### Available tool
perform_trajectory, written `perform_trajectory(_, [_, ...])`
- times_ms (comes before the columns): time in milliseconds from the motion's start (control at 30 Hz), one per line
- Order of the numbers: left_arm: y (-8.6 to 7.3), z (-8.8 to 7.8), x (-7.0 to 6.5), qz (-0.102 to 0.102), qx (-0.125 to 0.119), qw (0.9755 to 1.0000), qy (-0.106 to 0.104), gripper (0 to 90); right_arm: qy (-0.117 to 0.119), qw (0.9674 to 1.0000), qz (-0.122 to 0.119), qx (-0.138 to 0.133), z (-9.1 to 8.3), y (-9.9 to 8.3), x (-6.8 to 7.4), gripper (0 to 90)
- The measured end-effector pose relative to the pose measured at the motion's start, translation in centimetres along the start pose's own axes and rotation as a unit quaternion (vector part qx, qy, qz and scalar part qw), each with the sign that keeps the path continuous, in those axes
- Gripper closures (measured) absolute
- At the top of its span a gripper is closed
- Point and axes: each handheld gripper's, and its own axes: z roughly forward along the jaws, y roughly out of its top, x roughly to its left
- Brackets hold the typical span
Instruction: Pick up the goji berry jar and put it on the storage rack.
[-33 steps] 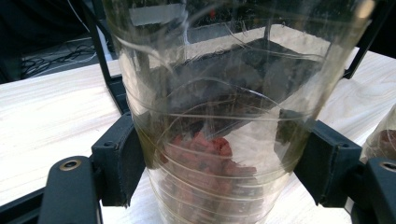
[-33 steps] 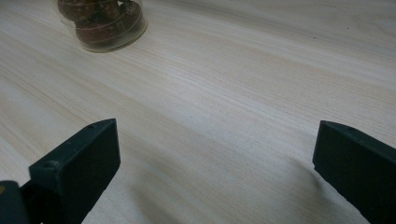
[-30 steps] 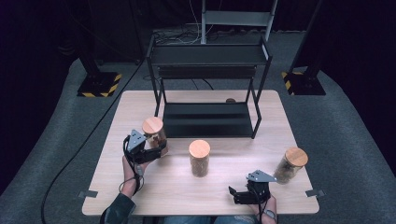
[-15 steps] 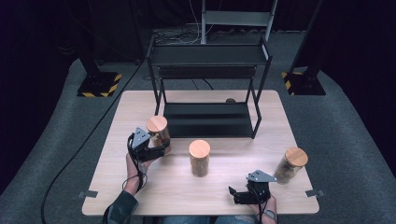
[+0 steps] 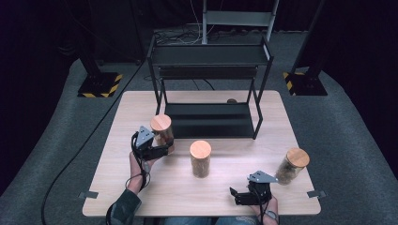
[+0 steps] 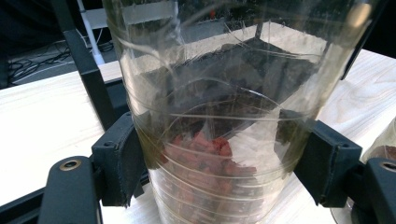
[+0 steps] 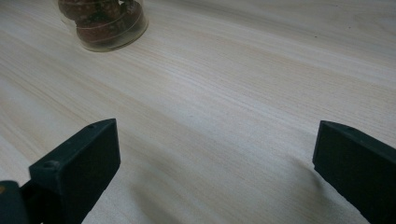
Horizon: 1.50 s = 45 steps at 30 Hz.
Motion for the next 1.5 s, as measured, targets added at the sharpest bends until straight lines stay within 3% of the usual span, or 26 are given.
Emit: perform_trajectory(1500, [1.1, 2.6, -0.5, 0.002, 0.005, 1.0, -0.008, 24.7, -0.001, 1.0, -0.001, 0.001, 0.0, 0.0, 0.0, 0.1])
